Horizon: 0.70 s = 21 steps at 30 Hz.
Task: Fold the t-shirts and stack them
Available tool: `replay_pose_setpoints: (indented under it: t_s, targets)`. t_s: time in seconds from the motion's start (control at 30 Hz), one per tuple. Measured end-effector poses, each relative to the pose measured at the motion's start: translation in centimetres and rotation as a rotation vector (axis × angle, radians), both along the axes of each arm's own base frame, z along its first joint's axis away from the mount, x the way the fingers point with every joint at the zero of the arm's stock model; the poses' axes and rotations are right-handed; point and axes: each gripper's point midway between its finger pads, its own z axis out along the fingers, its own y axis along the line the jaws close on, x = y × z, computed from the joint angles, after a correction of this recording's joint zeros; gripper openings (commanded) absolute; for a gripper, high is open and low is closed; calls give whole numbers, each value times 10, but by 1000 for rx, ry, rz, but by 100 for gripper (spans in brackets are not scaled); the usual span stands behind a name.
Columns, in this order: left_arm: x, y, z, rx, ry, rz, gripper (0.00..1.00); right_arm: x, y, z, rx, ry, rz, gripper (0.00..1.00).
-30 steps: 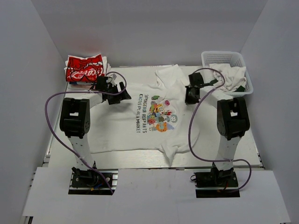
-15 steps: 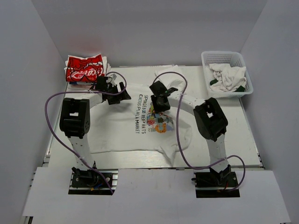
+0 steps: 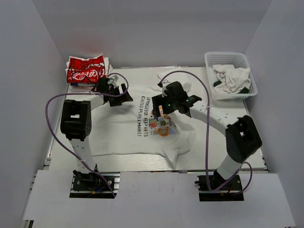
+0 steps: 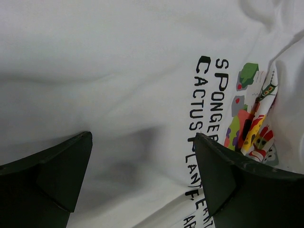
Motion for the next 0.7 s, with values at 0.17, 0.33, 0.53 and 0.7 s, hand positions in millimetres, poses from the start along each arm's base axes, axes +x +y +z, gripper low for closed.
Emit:
replay_pose_setpoints:
  t_s: [0.17,0.33,0.53,0.7]
  targets:
    - [0,0,0,-1,0,-1,100,28,-15,25,70,-73,-71,90]
    - [0,0,0,-1,1,-2,100,54,-47,-11,69,35,-157,90]
    - [0,0,-1,-3,1,-2,100,55,-50,-32,112,139,-184,90]
    - [0,0,-1,-4,1,-2,100,55,-37,-41,232,233,-149,90]
